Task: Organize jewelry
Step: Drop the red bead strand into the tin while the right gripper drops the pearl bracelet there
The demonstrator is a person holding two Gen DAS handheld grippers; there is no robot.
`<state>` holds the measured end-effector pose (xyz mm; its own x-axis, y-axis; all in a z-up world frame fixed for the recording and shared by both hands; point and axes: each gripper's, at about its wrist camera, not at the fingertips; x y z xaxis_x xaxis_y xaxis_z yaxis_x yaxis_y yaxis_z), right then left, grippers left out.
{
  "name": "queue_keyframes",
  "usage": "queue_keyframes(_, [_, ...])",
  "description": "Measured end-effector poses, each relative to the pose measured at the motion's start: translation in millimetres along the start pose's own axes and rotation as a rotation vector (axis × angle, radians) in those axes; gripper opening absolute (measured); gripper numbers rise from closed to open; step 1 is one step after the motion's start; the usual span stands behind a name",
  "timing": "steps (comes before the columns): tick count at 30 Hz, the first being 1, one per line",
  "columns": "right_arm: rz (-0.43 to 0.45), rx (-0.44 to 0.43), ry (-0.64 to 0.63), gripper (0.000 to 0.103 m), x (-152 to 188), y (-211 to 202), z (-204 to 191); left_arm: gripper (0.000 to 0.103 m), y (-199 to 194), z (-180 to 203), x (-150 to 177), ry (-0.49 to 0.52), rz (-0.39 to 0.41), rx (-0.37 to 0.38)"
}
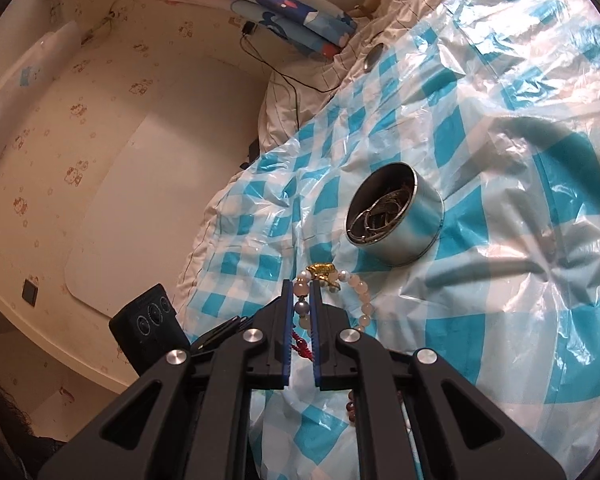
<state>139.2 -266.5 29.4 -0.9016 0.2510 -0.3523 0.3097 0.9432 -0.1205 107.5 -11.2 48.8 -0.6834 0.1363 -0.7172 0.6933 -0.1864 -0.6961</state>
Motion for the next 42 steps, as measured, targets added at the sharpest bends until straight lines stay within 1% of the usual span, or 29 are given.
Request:
queue_keyframes(6, [0.026,-0.028,0.01,0.009,-6,0,1,0.004,-2,4,-8,0.001,0.023,-0.009])
queue_keyframes(12, [0.056,-0.054,0.02,0.009,-13,1,2,0.004,-1,7,-19,-0.009,0.039,-0.002])
queue_keyframes(19, [0.079,-0.091,0.018,0.009,-23,4,-2,0.004,2,11,-37,-0.001,0.071,-0.03])
queue_keyframes(26, [0.095,-0.086,0.012,0.009,-33,5,1,0.004,14,11,-51,0.001,0.073,-0.037])
queue_keyframes(34, [0.133,-0.103,0.032,0.009,-47,18,15,0.004,40,3,-71,-0.022,0.053,-0.012])
queue_keyframes(38, [0.134,-0.101,0.044,0.009,-50,27,21,0.004,54,3,-75,-0.033,0.037,0.013])
queue_keyframes(42, [0.127,-0.074,0.023,0.009,-52,31,22,0.004,66,3,-82,-0.052,0.032,0.031])
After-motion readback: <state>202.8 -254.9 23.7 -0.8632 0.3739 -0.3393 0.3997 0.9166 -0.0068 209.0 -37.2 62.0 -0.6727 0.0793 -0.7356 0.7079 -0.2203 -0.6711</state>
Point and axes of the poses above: each gripper's, at about its wrist camera, not at the fingertips, and y roughly the way its jaws point, z to its right, x to its underside, and after that the axes turned 13 degrees about -x, right-handed
